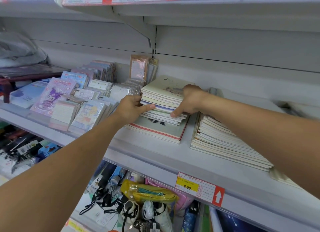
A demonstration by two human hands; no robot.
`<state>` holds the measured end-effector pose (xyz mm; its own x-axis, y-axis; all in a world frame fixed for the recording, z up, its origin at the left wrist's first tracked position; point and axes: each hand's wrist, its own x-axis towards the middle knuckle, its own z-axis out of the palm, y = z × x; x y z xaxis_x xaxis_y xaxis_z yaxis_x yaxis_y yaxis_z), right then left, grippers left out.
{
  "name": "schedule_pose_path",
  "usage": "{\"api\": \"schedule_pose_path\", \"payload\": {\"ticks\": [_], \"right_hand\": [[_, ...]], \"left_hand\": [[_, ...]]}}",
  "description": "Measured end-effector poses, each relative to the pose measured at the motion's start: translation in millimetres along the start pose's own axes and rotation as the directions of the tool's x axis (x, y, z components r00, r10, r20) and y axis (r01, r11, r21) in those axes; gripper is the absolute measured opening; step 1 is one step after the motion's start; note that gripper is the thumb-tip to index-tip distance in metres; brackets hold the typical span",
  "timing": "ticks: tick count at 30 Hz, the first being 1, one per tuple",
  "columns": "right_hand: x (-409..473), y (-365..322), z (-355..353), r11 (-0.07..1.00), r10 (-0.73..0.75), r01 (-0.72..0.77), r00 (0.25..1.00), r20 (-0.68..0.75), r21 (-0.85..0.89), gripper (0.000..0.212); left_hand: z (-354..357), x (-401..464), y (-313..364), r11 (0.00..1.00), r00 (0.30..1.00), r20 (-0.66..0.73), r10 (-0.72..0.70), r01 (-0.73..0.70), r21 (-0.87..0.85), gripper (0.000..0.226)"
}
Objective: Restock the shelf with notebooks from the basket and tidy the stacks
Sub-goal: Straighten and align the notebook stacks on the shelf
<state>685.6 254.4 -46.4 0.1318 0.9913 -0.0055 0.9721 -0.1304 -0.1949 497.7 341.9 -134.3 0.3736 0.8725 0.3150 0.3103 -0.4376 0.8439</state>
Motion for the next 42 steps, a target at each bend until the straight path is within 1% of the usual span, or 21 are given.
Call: {"api": "schedule_pose_path", "payload": {"ticks": [3, 5, 6, 8, 10, 12, 13, 14, 16, 17, 19, 21, 22, 25, 27, 30, 32, 35, 38, 40, 42], "right_hand": [[3, 3, 1, 1.0, 0.01, -0.011, 0.999, -0.031, -0.03, 0.052], [5, 3, 1, 0.999, 0.035, -0.036, 0.999, -0.038, -0.008, 0.05], [6, 3, 1, 0.999, 0.047, -0.047, 0.998, -0.032, -0.003, 0.049], [6, 4, 0, 0.998, 0.056, -0.057, 0.998, 0.038, 0.029, 0.052], [5, 3, 1, 0.991, 0.061, -0.075, 0.99, 0.126, 0.111, 0.066], [4, 0, 4, 0.986, 0.078, -0.097, 0.987, 0.139, 0.137, 0.071], [3, -2, 6, 0.983, 0.086, -0.105, 0.989, 0.124, 0.153, 0.064], [4, -3, 9, 0.979, 0.092, -0.109, 0.99, 0.103, 0.171, 0.056], [5, -6, 14, 0.971, 0.091, -0.098, 0.995, 0.043, 0.217, 0.052], [6, -6, 15, 0.968, 0.085, -0.088, 0.996, 0.02, 0.237, 0.054], [8, -6, 17, 0.971, 0.084, -0.082, 0.996, -0.002, 0.226, 0.054], [9, -7, 17, 0.977, 0.089, -0.086, 0.996, -0.003, 0.196, 0.057], [9, -6, 17, 0.976, 0.092, -0.09, 0.996, -0.002, 0.199, 0.067], [8, -6, 16, 0.983, 0.081, -0.082, 0.997, 0.01, 0.162, 0.1], [6, -6, 17, 0.995, 0.049, -0.049, 0.999, -0.006, 0.092, 0.11], [7, -8, 21, 0.999, 0.043, -0.042, 0.998, -0.055, 0.025, 0.12], [11, -7, 22, 0.998, 0.061, -0.059, 0.995, -0.073, 0.019, 0.121], [12, -6, 22, 0.999, 0.048, -0.046, 0.995, -0.091, 0.02, 0.112], [9, -8, 23, 0.999, 0.025, -0.022, 0.994, -0.108, 0.025, 0.111], [8, -12, 22, 0.996, 0.062, -0.058, 0.996, -0.065, 0.064, 0.11], [3, -16, 18, 0.982, 0.132, -0.136, 0.991, 0.038, 0.129, 0.105]], "left_hand": [[6, 1, -5, 0.993, 0.992, -0.114, 0.046, -0.033, 0.116, 0.041], [8, 0, -9, 0.988, 0.984, -0.156, 0.088, -0.066, 0.138, 0.055], [7, 1, -11, 0.986, 0.985, -0.142, 0.101, -0.08, 0.147, 0.061], [1, 0, -10, 0.986, 0.997, -0.01, 0.079, -0.076, 0.148, 0.06], [-4, 0, -13, 0.989, 0.992, 0.12, 0.031, -0.048, 0.14, 0.062], [-6, 1, -19, 0.997, 0.995, 0.099, -0.014, 0.007, 0.071, 0.085], [-5, 2, -20, 0.999, 0.996, 0.087, -0.032, 0.028, 0.045, 0.09], [-3, 4, -20, 0.998, 0.997, 0.068, -0.037, 0.033, 0.051, 0.08], [-1, 6, -22, 0.994, 0.999, 0.018, -0.04, 0.038, 0.106, 0.026], [0, 6, -22, 0.992, 1.0, -0.013, -0.022, 0.023, 0.122, 0.027], [0, 5, -23, 0.986, 0.998, -0.053, 0.028, -0.019, 0.166, 0.043], [-1, 3, -25, 0.984, 0.999, -0.027, 0.033, -0.028, 0.179, 0.031], [0, 1, -23, 0.983, 0.999, -0.01, 0.037, -0.035, 0.181, 0.023], [0, 1, -22, 0.966, 0.997, -0.038, 0.066, -0.054, 0.253, 0.043], [0, 0, -18, 0.948, 0.996, -0.047, 0.071, -0.053, 0.314, 0.049], [-1, -1, -16, 0.943, 0.996, -0.046, 0.072, -0.053, 0.328, 0.062], [0, -3, -15, 0.949, 0.997, -0.032, 0.075, -0.062, 0.308, 0.059], [2, -4, -12, 0.961, 0.996, -0.028, 0.079, -0.068, 0.269, 0.052], [1, -3, -9, 0.954, 0.993, -0.085, 0.087, -0.058, 0.295, 0.047], [0, -2, -9, 0.945, 0.992, -0.09, 0.084, -0.051, 0.322, 0.046], [0, -4, -9, 0.943, 0.994, -0.083, 0.069, -0.038, 0.33, 0.047]]}}
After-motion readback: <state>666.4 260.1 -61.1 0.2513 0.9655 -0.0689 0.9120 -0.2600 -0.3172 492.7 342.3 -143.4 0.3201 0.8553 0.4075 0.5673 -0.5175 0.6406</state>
